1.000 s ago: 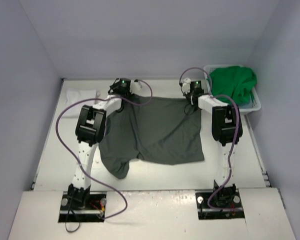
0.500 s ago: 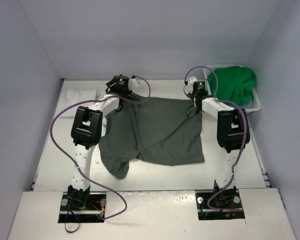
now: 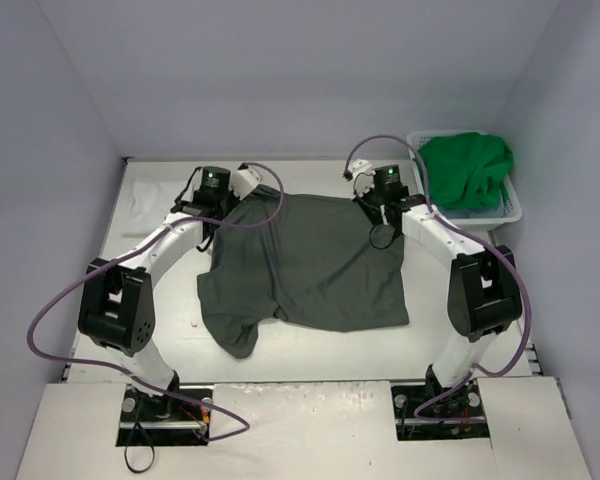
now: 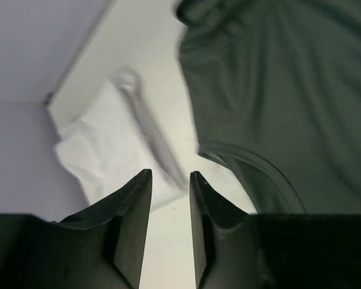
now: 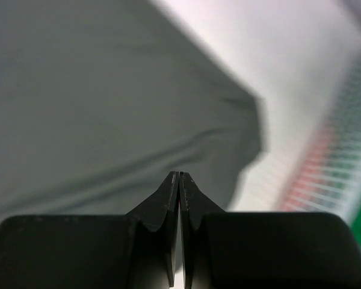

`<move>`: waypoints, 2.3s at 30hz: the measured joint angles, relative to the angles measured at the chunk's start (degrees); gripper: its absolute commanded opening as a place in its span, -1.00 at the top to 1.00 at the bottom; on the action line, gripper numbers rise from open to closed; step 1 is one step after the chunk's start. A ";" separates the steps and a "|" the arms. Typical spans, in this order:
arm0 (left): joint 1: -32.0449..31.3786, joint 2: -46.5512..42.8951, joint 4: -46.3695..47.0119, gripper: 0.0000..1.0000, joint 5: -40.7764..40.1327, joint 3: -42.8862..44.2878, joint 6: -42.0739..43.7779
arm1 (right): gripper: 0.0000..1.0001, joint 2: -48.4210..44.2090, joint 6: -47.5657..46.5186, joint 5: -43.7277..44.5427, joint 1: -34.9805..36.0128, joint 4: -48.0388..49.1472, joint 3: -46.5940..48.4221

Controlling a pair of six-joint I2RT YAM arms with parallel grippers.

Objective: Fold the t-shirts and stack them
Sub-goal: Flatten out the tshirt

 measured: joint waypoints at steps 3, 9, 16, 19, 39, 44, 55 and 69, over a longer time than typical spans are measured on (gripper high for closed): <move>0.00 -0.74 -2.36 0.85 4.68 -4.37 -1.84 | 1.00 0.28 -0.33 -4.94 2.49 -3.82 -1.40; 0.00 4.66 -8.41 1.00 14.60 -4.61 -5.60 | 1.00 5.27 -0.87 -10.49 3.65 -6.93 -1.68; 0.00 10.62 -10.80 1.00 22.93 -1.51 -9.16 | 1.00 8.24 -1.11 -12.11 3.61 -8.20 -1.79; 0.00 11.93 -10.95 1.00 24.44 -1.18 -9.97 | 1.00 8.28 -1.46 -12.44 3.61 -8.20 -2.01; 0.00 10.88 -29.22 1.00 27.98 -1.36 -5.44 | 1.00 7.93 -3.34 -13.66 4.11 -11.13 -4.66; 0.00 8.57 -39.45 1.00 31.23 -4.76 -2.89 | 1.00 6.27 -4.50 -13.94 5.27 -12.09 -6.71; 1.68 -6.93 -41.20 1.00 30.32 -0.57 -4.07 | 1.00 4.61 -4.85 -13.81 7.52 -14.21 -8.31; 3.65 3.93 -25.73 0.79 20.06 6.21 -4.98 | 1.00 5.18 -4.31 -14.75 9.40 -17.88 -1.95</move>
